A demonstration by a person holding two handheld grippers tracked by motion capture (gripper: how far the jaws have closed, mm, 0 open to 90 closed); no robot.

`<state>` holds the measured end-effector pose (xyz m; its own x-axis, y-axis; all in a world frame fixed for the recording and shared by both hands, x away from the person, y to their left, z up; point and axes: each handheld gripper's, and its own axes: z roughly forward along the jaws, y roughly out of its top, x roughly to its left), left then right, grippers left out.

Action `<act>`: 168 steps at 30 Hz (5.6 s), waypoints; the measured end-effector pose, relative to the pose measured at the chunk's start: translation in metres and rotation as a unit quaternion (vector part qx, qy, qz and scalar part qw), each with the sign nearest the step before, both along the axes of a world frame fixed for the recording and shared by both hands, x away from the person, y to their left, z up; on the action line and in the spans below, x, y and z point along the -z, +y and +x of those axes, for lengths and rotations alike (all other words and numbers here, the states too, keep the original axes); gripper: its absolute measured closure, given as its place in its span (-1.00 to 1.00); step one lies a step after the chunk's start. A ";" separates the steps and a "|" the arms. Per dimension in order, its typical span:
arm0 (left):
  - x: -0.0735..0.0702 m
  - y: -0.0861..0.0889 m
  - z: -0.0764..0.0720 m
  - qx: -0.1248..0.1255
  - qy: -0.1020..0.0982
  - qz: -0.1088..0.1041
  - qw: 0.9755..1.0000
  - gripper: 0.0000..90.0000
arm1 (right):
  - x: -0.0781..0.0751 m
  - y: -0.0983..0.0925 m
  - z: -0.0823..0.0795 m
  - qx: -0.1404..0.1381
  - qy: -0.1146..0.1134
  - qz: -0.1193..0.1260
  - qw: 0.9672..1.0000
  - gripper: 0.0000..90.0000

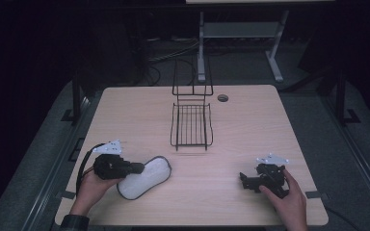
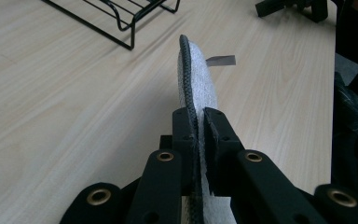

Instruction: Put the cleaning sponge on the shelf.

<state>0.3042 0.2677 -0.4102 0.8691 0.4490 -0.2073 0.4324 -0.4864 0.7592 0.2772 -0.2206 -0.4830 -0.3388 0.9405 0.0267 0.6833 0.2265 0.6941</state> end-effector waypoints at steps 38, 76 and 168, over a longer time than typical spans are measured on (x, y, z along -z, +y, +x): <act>-0.033 0.001 0.022 -0.070 -0.019 -0.014 0.997 0.86 | 0.000 0.000 0.000 0.000 0.000 0.000 1.000 -1.00; -0.059 -0.041 0.078 -0.071 -0.041 -0.027 0.996 0.86 | 0.000 0.000 0.000 0.000 0.000 0.000 1.000 -1.00; -0.018 -0.116 0.166 -0.095 -0.029 0.028 0.995 0.99 | 0.000 0.000 0.000 -0.005 -0.001 0.000 1.000 -1.00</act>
